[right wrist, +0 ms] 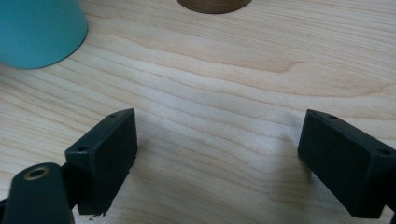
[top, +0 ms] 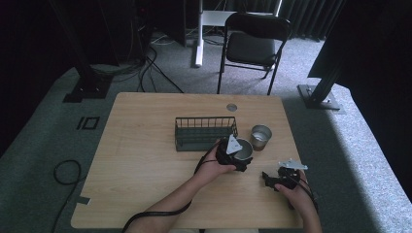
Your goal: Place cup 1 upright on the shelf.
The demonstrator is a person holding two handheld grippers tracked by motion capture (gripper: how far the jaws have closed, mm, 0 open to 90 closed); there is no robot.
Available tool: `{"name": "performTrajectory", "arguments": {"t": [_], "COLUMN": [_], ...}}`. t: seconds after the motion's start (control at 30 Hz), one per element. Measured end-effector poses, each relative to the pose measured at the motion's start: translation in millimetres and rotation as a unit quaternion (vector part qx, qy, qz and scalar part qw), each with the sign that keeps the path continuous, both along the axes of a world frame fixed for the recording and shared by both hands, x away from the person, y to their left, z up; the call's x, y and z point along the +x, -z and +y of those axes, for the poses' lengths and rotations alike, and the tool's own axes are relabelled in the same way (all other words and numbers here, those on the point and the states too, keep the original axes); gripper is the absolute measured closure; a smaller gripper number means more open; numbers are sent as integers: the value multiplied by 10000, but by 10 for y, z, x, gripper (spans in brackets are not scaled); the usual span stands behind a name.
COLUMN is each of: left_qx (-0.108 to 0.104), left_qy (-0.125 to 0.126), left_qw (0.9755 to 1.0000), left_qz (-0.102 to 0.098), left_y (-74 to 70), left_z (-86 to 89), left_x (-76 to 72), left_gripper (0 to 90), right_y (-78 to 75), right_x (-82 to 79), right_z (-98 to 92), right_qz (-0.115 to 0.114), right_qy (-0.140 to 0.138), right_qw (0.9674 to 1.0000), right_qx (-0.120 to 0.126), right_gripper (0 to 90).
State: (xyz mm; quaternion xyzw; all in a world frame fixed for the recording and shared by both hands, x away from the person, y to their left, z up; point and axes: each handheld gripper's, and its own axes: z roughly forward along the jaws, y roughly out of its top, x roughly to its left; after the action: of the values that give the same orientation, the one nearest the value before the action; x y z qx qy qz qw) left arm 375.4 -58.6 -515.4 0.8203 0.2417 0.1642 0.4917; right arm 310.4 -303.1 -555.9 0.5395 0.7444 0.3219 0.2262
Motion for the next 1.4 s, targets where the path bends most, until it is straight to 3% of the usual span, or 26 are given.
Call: {"name": "performTrajectory", "arguments": {"t": [0.17,0.33,0.73,1.4], "left_qx": [-96,-125,-307,-468], "left_qy": [11,101,283,-22], "left_qw": [9999,9999,9990,9981], "left_qz": [84,10,-145,-403], "left_y": [-21,-76,-401,-844], "left_z": [45,77,195,469], "left_x": [7,-26,-141,-34], "left_gripper": [137,138,138,138], "right_y": [0,0,0,0], "right_x": [0,1,0,1], "right_z": [0,0,1,1], "right_qz": [0,0,0,-2], "right_qy": [0,-1,6,3], "right_qw": [10000,10000,10000,10000], "right_qx": [0,0,1,0], "right_gripper": [116,116,116,116]}}
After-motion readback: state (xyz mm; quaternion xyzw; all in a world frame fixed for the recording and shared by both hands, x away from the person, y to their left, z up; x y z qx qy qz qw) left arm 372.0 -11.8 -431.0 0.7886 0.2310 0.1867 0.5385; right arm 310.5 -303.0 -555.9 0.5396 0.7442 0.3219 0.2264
